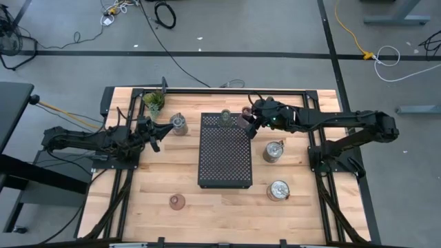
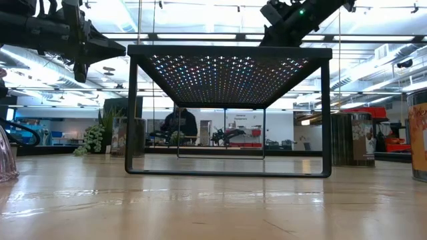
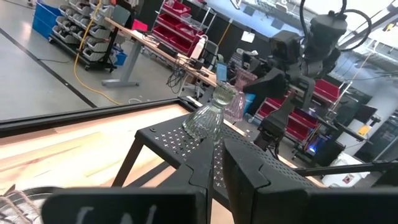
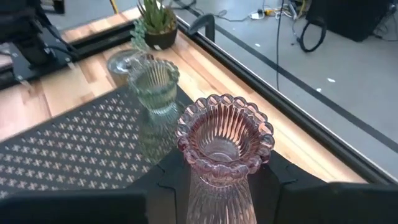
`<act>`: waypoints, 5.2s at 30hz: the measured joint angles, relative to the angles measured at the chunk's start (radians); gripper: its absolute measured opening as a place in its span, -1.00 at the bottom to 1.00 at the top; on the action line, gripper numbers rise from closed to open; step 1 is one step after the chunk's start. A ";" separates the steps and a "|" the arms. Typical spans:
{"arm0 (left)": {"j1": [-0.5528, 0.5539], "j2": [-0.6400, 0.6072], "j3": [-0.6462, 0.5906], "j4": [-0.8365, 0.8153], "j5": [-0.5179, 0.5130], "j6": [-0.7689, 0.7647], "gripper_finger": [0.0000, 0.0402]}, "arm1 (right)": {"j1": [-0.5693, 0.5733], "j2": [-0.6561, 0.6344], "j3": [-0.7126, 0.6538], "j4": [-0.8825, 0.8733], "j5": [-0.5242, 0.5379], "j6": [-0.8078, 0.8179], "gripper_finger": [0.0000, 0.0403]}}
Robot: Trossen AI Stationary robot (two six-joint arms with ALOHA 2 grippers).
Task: Pick & Place candle stick holders
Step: Put the right pink glass candle holder on the shelf, then put the pink glass candle holder on the shelf
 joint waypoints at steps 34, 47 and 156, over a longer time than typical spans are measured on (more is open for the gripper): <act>0.000 0.000 0.000 -0.001 -0.001 0.001 -0.82 | 0.000 0.009 -0.090 0.134 -0.029 0.041 -0.44; 0.000 0.000 0.000 0.000 -0.001 0.001 -0.82 | -0.014 0.033 -0.090 0.160 -0.029 0.035 -0.44; -0.404 0.321 0.127 -0.236 0.854 -0.574 -0.91 | 0.166 -0.216 -0.089 -0.400 -0.141 0.312 0.12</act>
